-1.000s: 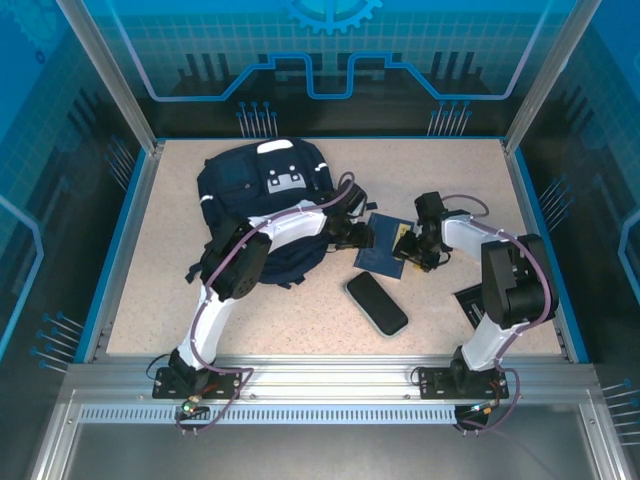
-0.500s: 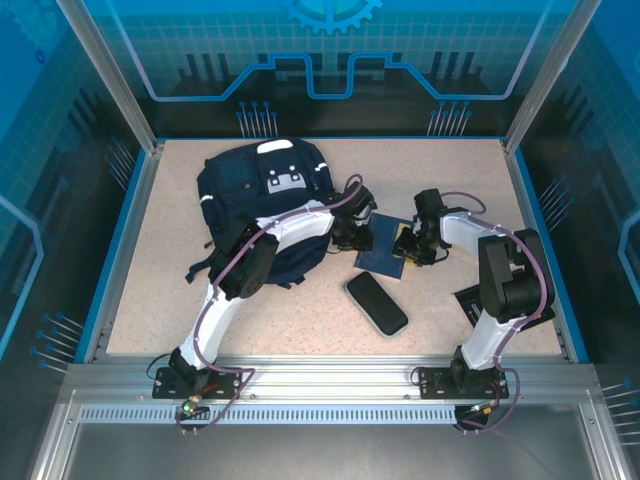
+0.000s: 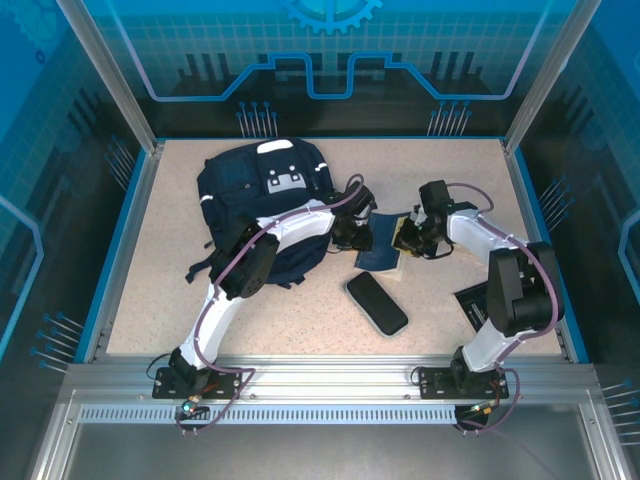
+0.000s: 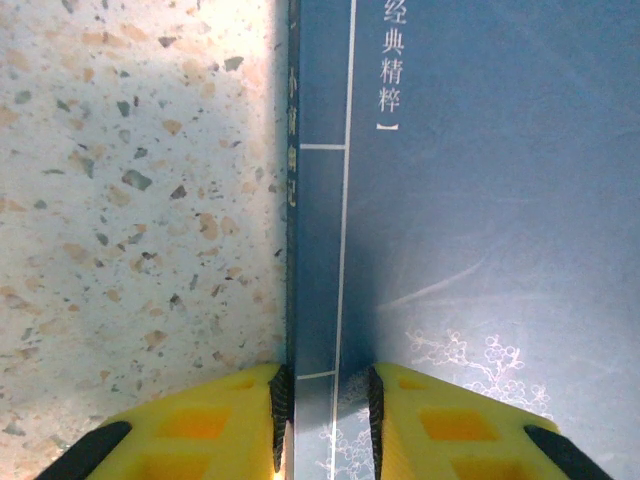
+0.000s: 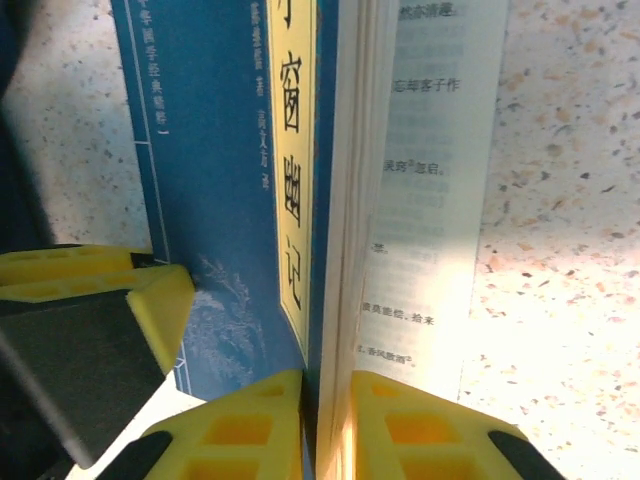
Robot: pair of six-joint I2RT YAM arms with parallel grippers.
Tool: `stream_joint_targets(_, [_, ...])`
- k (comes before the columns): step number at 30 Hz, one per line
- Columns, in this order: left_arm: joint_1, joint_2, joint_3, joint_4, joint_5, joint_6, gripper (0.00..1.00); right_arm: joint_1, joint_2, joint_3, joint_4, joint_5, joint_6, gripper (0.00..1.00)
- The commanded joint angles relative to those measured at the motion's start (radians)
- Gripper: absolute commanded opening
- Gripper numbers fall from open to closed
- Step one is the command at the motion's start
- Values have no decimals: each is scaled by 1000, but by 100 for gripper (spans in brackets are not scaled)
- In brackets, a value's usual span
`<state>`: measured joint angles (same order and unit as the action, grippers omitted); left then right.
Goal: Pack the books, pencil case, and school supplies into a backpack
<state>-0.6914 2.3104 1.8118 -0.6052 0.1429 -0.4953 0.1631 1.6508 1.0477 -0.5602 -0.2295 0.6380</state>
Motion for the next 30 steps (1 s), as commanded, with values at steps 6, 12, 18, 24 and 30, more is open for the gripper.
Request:
stream_joint_targets(6, [-22,63,-8,-72,-34,41,29,9,-10,23,-10,-9,7,0])
stream_joint_targets(12, [3,-66,10,-80,-28,97,51,-11,-99,-4,36,-2,-6,0])
stream_joint_targets(18, [84,-264,-56,-6,60,57,74,-68,-175,-20,103,-150,-29,0])
stream_joint_targets(24, [191,-431,-253,149,227,-44,83,-93,-217,-10,139,-334,-41,0])
stream_joint_targets(30, [272,-505,-411,327,427,-124,99,-86,-226,18,195,-523,-32,0])
